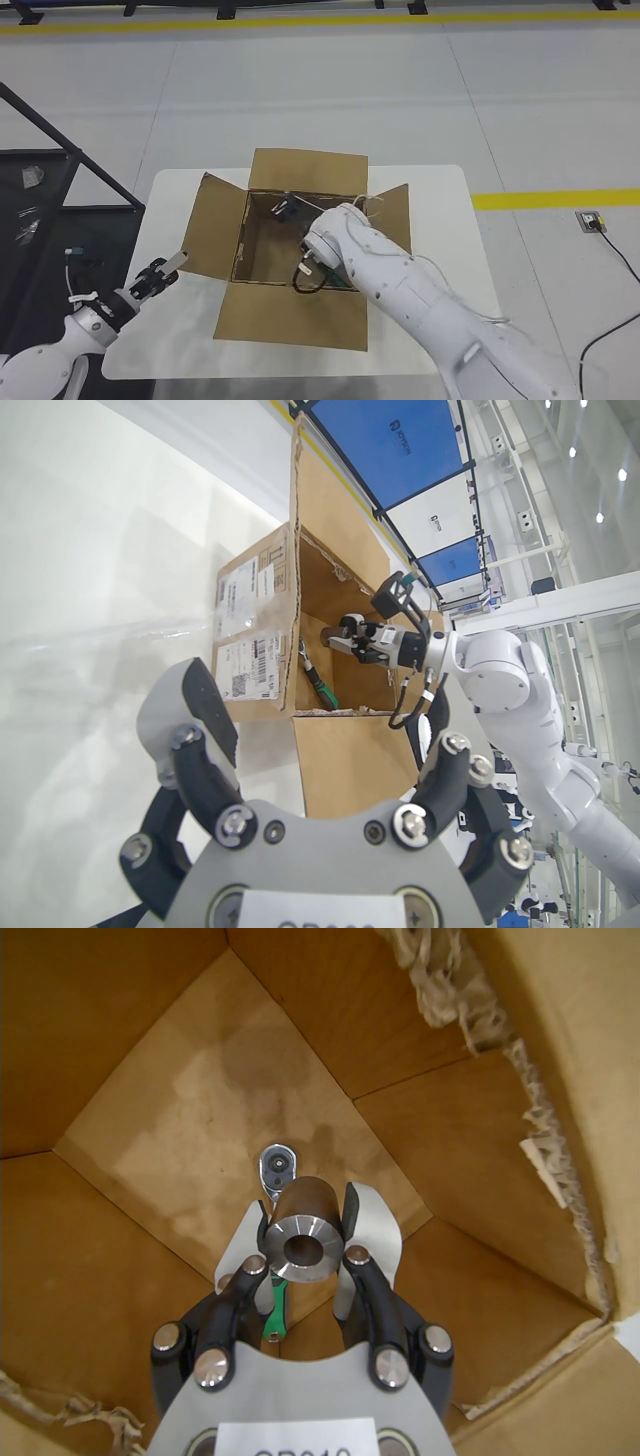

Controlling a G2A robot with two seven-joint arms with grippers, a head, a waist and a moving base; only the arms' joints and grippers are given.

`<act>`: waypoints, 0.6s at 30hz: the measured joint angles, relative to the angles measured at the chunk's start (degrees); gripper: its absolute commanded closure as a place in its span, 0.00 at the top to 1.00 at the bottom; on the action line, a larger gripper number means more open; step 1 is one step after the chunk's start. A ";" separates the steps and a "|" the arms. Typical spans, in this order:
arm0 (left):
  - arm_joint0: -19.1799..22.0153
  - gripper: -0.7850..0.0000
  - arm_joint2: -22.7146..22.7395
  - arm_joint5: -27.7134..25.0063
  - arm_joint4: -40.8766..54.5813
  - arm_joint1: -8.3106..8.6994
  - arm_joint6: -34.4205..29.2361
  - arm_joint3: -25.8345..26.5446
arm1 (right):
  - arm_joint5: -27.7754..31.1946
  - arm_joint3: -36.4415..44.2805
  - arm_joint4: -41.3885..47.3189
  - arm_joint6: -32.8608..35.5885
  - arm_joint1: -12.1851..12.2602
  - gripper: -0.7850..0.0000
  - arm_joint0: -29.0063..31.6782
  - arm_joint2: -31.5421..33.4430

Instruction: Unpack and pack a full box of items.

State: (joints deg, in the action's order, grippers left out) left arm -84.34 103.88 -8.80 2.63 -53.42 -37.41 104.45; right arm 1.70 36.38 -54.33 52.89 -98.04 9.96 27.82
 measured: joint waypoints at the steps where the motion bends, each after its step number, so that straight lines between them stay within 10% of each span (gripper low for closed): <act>1: -0.01 1.00 -0.03 -0.08 -0.04 0.00 -0.10 0.07 | 0.19 -2.93 0.54 -0.55 -0.96 0.00 -0.70 -0.25; 8: 0.05 1.00 -0.05 -0.09 -0.27 0.02 -0.53 0.20 | 1.39 -14.53 1.98 -2.60 -5.34 0.00 -2.76 -1.34; 10: 0.00 1.00 0.00 -0.08 -0.27 0.01 -0.54 0.20 | 1.60 -16.73 2.16 -3.19 -6.30 0.24 -3.02 -1.44; 18: 0.10 1.00 0.02 0.09 -0.36 -0.01 -0.57 0.21 | 1.90 -22.16 2.24 -4.92 -8.64 0.40 -3.74 -1.35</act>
State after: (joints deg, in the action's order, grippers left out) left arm -84.24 103.90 -8.70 2.27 -53.43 -37.98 104.66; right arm 3.60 14.22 -52.09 47.97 -106.69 6.22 26.47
